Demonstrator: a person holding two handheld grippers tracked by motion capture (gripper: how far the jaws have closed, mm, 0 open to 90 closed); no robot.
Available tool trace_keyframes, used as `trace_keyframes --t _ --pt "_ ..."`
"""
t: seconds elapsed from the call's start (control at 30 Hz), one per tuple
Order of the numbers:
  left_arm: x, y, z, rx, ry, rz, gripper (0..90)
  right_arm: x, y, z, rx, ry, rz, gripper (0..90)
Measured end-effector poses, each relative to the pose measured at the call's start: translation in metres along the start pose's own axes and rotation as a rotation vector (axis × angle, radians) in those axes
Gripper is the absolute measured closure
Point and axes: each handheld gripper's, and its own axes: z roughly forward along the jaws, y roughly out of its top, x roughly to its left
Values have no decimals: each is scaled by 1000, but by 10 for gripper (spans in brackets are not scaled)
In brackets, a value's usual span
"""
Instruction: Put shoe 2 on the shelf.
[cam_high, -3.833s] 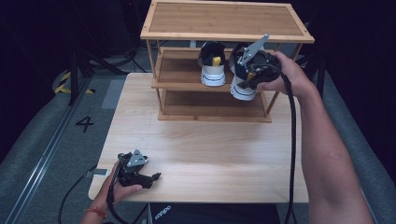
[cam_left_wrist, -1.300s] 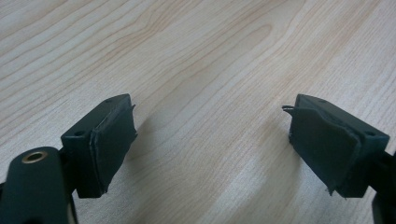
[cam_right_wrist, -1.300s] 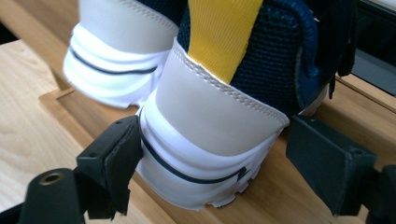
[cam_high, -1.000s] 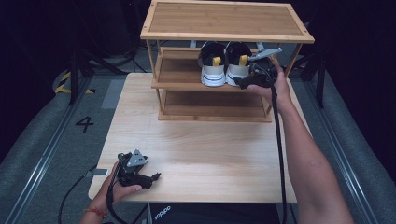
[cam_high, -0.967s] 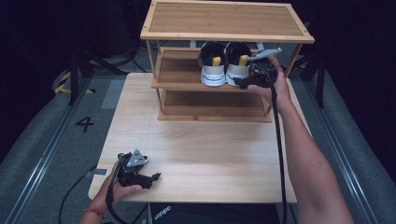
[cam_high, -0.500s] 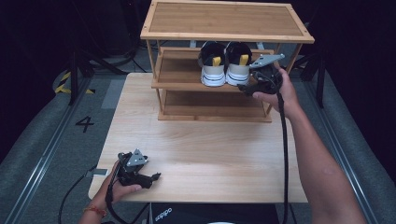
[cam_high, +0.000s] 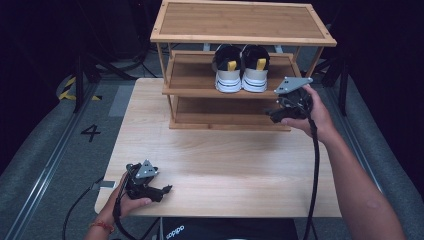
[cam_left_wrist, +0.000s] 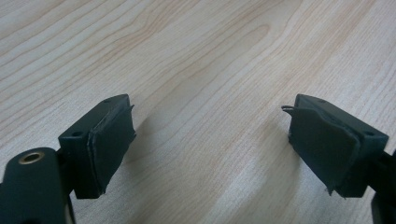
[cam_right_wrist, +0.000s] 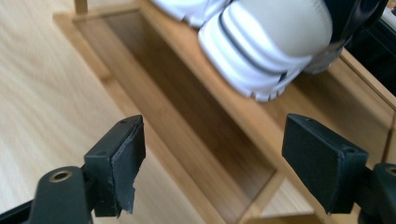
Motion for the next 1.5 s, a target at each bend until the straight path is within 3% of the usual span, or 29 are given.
trace_keyframes --t 0.47,0.97,1.5 --pt "0 0 0 -1 1 -2 145 27 -55 -28 70 -24 -74 220" --pt "0 0 0 3 4 -1 145 39 -117 -28 117 -11 -31 220" --pt "0 0 0 3 5 -2 144 51 -181 -29 99 32 42 215"
